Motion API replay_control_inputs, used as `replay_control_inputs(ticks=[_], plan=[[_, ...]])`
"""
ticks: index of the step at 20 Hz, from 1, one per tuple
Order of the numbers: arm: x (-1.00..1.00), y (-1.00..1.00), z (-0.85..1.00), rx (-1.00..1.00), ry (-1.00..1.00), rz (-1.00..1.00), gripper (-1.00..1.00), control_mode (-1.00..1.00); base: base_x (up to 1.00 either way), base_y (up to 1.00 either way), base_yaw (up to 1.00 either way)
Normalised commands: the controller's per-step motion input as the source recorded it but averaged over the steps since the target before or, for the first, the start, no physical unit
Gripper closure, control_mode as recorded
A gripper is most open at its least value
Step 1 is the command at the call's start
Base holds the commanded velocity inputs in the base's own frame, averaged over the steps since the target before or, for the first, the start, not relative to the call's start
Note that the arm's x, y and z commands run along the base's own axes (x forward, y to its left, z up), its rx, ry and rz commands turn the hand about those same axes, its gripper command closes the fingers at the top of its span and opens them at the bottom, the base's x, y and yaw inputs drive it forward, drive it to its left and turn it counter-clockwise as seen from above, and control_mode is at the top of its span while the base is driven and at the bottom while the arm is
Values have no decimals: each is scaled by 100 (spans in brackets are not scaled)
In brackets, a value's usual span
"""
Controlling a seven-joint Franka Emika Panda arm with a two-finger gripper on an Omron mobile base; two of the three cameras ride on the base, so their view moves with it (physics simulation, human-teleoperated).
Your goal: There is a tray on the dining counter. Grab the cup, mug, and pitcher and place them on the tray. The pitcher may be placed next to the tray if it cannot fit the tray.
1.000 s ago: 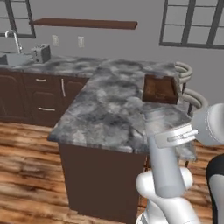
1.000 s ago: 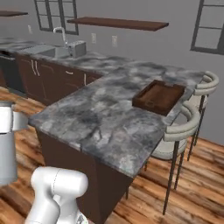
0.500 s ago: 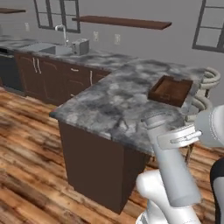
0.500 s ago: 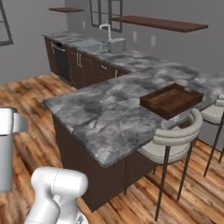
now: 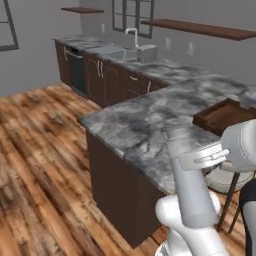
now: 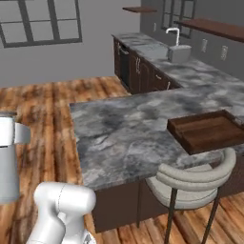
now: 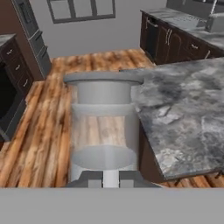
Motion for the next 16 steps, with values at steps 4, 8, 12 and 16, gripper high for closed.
replay_control_inputs(ticks=[4,8,12,16], plan=[[0,0,0,0,0,0,100,100,-11,-99,41],[0,0,0,0,0,0,100,100,0,-86,62],[0,0,0,0,0,0,100,100,5,-88,62],[0,0,0,0,0,0,100,100,1,-100,47]])
